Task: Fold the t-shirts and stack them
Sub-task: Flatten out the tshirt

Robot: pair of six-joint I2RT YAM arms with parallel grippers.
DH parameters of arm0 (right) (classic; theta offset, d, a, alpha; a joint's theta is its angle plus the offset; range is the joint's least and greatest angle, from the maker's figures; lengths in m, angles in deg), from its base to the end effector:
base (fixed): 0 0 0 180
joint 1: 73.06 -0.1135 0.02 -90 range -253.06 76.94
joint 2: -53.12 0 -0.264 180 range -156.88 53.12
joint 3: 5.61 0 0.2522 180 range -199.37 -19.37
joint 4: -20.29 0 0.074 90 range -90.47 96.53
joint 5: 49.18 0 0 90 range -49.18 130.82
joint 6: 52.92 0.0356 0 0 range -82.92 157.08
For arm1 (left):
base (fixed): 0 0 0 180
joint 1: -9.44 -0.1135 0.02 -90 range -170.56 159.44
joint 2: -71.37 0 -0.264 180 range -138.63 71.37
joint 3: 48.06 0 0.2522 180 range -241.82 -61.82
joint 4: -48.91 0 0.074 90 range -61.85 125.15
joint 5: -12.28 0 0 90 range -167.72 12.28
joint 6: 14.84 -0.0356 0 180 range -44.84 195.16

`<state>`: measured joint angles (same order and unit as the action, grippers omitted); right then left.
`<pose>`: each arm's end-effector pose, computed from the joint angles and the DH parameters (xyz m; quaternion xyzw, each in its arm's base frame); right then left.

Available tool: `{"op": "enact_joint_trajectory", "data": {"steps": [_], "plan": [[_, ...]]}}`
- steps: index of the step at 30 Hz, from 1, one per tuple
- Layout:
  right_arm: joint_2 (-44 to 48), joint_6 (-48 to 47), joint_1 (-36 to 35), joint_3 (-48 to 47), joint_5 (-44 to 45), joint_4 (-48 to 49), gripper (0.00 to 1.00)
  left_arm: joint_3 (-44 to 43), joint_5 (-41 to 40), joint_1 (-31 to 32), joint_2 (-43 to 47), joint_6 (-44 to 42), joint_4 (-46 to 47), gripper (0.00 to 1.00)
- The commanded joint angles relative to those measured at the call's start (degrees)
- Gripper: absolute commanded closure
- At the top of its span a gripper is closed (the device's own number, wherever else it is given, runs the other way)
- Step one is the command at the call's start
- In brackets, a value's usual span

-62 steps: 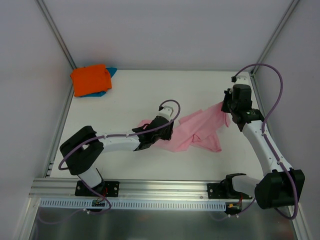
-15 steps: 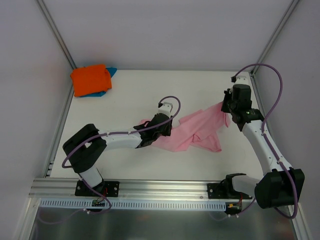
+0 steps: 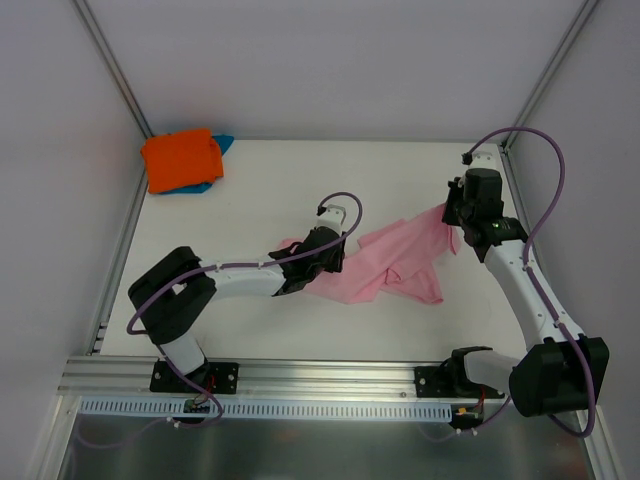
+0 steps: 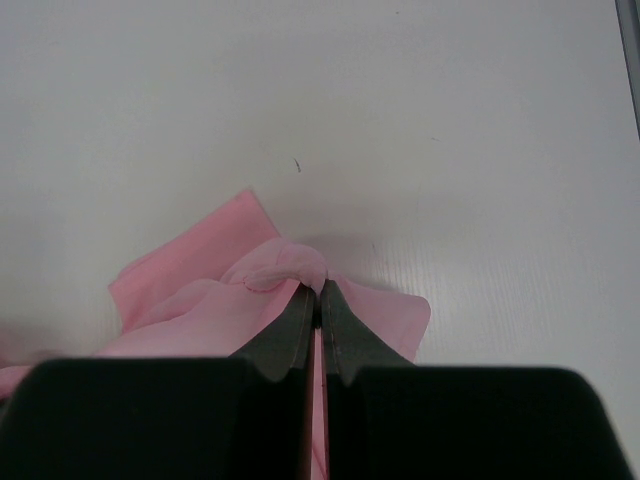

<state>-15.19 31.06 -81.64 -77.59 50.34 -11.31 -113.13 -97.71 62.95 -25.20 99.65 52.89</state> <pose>0.2684 0.0345 0.3238 -0.0661 0.8524 -0.0596 0.5152 0.2242 -0.2826 0.1943 0.1238 0.8377 -0.2061 0.4903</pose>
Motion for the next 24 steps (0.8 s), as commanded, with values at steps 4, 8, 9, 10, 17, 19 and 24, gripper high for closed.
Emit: {"op": "enact_joint_trajectory", "data": {"steps": [4, 8, 9, 10, 17, 19, 24], "plan": [[0.29, 0.13, 0.49, 0.3, -0.64, 0.62, 1.0, -2.39, 0.74, -0.69, -0.81, 1.0, 1.34, 0.75], [0.37, 0.13, 0.49, 0.38, -0.55, 0.62, 0.99, -2.66, 0.92, -0.69, -1.25, 1.09, 1.34, 0.84], [0.37, 0.13, 0.49, 0.38, -0.55, 0.71, 0.99, -2.74, 0.83, -0.69, -1.42, 1.17, 1.34, 0.88], [0.37, 0.13, 0.49, 0.38, -0.64, 0.62, 0.99, -2.74, 0.83, -0.69, -1.42, 1.17, 1.25, 0.93], [0.2, 0.13, 0.41, 0.3, -0.91, 0.62, 0.99, -2.04, -1.1, -0.69, -0.11, 0.74, 1.07, 1.0], [0.55, 0.22, 0.41, 0.3, -0.9, 0.53, 1.0, -0.73, -3.55, -0.69, 2.52, 0.38, 1.16, 1.0], [2.04, 0.13, 0.32, -0.49, -0.55, -0.17, 0.99, -0.02, -8.57, -0.69, 10.52, -3.22, -1.99, 1.0]]}}
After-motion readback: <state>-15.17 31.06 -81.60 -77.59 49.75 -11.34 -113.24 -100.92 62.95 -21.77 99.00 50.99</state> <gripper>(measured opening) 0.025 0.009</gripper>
